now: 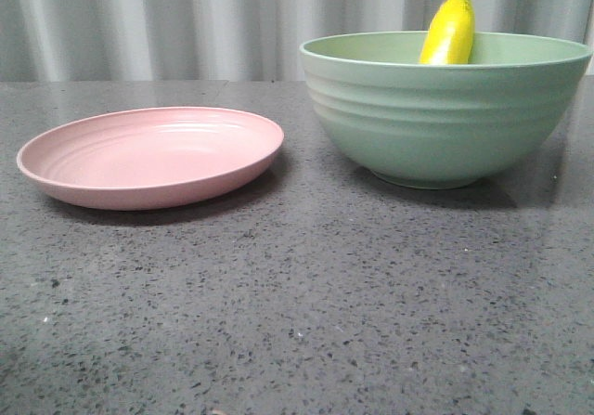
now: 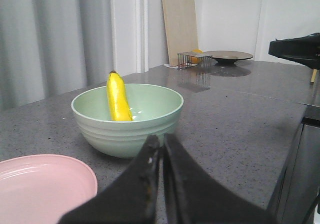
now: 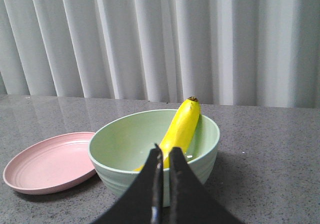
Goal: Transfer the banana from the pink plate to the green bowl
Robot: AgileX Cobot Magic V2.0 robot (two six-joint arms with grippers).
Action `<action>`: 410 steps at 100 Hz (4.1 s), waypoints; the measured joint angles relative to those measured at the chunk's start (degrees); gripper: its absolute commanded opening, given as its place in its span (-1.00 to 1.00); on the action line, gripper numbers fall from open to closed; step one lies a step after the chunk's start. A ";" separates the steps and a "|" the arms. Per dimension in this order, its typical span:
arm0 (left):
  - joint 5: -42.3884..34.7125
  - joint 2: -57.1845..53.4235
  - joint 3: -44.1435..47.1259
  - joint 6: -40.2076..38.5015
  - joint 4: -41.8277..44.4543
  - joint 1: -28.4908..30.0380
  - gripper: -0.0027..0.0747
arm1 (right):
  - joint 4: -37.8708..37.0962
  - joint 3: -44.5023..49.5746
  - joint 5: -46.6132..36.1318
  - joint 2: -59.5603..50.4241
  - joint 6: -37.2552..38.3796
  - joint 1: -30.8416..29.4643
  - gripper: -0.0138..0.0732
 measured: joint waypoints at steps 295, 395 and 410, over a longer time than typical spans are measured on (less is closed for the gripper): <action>19.24 -20.00 17.05 0.00 2.96 54.60 -0.98 | -0.08 0.00 0.00 0.00 0.00 0.00 -0.84; 19.24 -20.00 17.05 0.00 2.96 54.60 -0.98 | -0.58 21.63 -25.43 0.00 -0.05 -26.27 -0.84; 19.24 -20.00 17.05 0.00 2.96 54.60 -0.98 | -0.58 21.63 -11.84 0.00 -0.05 -26.52 -0.84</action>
